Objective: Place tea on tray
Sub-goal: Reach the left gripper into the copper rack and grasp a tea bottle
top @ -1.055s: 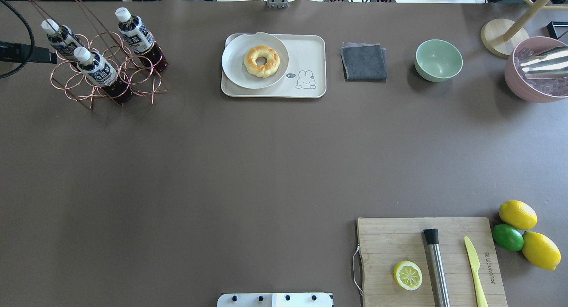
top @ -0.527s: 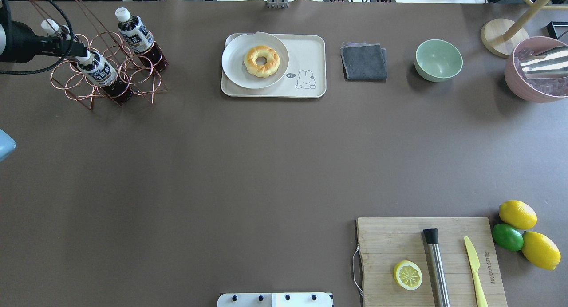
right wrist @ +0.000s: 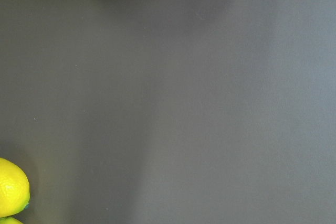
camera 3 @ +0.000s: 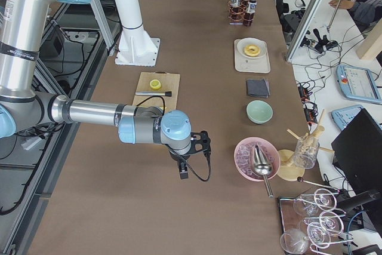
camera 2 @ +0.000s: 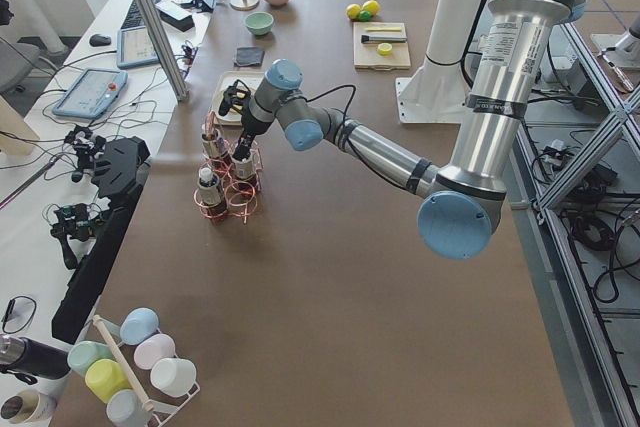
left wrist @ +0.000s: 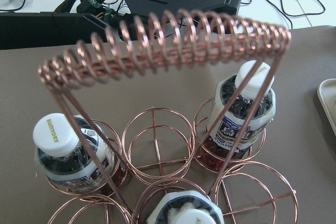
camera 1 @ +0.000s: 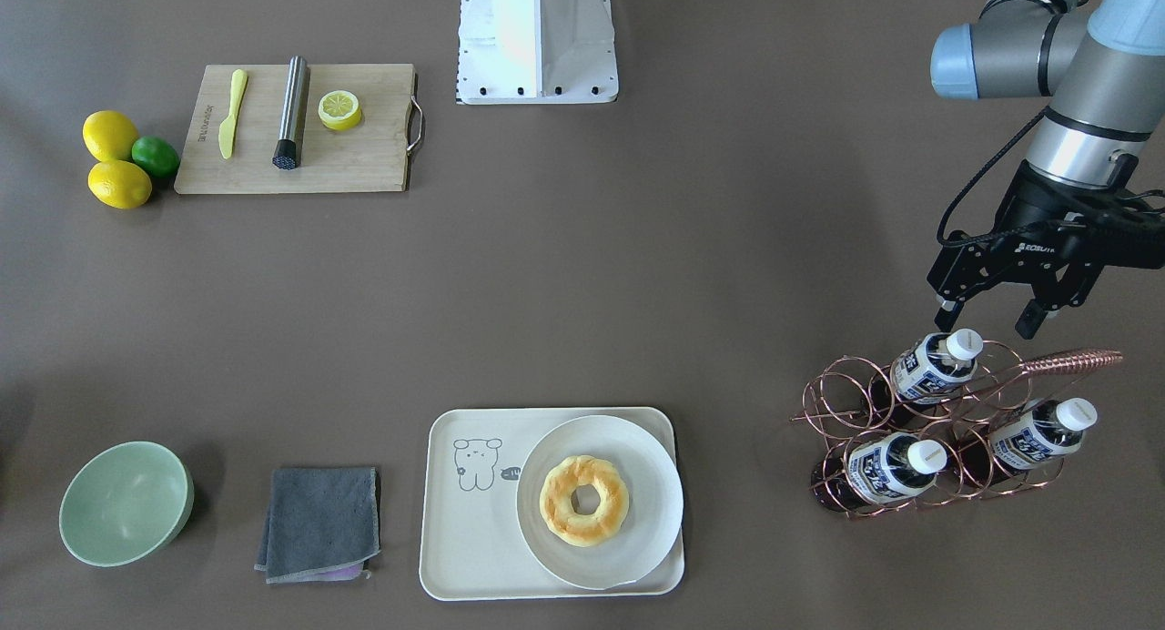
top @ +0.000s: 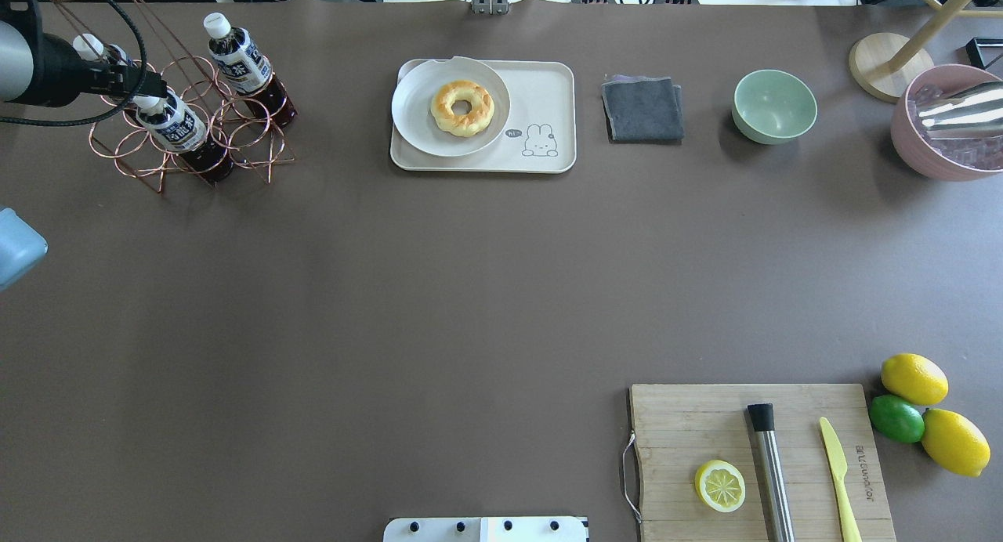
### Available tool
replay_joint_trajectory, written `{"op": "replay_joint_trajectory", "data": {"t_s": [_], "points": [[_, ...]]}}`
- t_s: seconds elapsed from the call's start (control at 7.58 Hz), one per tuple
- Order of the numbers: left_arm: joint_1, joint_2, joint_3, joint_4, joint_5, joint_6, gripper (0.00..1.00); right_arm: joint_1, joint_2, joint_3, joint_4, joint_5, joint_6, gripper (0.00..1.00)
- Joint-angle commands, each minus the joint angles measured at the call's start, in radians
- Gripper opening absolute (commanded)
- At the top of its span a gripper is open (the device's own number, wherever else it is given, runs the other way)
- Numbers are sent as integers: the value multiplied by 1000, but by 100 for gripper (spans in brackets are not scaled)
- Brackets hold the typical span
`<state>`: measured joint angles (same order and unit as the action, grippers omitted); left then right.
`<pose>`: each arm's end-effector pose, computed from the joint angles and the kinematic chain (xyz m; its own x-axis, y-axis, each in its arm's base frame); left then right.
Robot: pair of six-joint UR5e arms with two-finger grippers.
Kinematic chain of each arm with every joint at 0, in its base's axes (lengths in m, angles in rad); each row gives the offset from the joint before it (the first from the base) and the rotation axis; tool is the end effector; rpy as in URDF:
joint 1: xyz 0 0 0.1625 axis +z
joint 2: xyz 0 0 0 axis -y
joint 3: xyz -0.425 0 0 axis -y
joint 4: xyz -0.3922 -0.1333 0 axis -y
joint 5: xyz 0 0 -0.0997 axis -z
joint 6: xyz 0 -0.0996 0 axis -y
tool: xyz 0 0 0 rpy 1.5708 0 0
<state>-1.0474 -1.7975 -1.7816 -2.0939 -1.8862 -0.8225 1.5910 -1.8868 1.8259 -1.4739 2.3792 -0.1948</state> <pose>0.2040 -0.5583 0.3830 0.6837 0.1094 -0.7215 0.3154 0.8473 0.4273 0.0686 -0.3602 0.6555 0.6819 -0.2052 0.7021 0.1140 0.9779 0.1752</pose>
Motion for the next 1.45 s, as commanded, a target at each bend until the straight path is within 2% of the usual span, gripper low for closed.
{"op": "replay_joint_trajectory", "data": {"t_s": [0.0, 0.26, 0.4, 0.53, 0.66, 0.79, 1.05, 1.32], "points": [[15, -17, 25, -1, 4, 0, 90, 0, -2, 0, 0, 0, 0, 100], [46, -19, 27, 0, 56, -3, 87, 0, -2, 0, 0, 0, 2, 100], [46, -16, 19, 0, 55, -6, 75, 0, 0, 1, 3, 2, 2, 100], [46, -16, 21, 2, 53, -6, 59, 0, 0, 1, 3, 2, 2, 100], [46, -16, 19, 2, 53, -6, 33, 0, 0, 1, 3, 14, 5, 100], [46, -14, 19, 2, 52, -6, 0, 0, 0, 3, 4, 21, 5, 100], [37, -13, -13, 37, 47, -3, 0, 0, 0, 1, 3, 22, 5, 100], [-17, -19, -128, 188, 0, 16, 0, 0, 0, 1, 3, 22, 6, 100]]}}
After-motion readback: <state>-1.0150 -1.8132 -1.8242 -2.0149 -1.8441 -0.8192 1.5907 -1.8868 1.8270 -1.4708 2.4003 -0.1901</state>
